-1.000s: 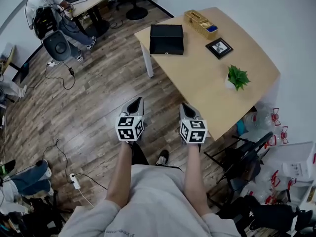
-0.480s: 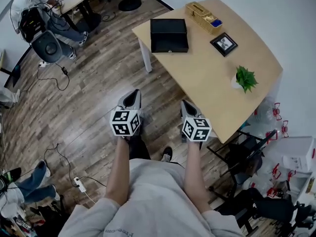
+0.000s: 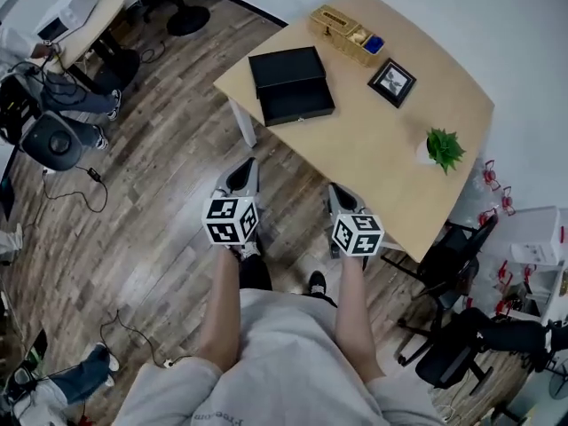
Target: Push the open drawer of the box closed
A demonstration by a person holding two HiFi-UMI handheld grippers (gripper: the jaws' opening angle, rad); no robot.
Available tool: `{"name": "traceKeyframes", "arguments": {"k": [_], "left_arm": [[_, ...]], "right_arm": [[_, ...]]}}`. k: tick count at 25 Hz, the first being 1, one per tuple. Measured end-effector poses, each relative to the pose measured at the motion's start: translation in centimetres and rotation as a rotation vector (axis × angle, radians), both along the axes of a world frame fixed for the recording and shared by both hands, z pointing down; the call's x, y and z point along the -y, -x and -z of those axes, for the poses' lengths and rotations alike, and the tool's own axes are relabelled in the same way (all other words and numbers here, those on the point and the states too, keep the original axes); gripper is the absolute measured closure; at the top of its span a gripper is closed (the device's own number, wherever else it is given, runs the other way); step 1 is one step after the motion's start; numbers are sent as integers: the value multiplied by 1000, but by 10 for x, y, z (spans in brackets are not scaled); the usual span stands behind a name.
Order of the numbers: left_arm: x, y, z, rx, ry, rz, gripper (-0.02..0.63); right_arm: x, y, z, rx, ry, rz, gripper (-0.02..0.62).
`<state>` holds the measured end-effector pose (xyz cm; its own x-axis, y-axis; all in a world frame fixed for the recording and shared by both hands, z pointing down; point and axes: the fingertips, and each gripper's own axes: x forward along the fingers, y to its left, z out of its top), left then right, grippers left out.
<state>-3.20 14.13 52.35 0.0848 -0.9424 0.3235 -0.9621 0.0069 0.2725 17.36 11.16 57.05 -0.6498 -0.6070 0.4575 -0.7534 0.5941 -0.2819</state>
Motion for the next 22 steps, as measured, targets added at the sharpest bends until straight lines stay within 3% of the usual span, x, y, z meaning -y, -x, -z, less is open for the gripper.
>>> {"name": "traceKeyframes", "arguments": {"k": [10, 22], "left_arm": [[55, 54, -6, -29, 12, -151, 554], [70, 83, -17, -28, 29, -207, 554]], "right_arm": [[24, 54, 10, -28, -5, -157, 592], [35, 68, 3, -37, -11, -232, 593]]}}
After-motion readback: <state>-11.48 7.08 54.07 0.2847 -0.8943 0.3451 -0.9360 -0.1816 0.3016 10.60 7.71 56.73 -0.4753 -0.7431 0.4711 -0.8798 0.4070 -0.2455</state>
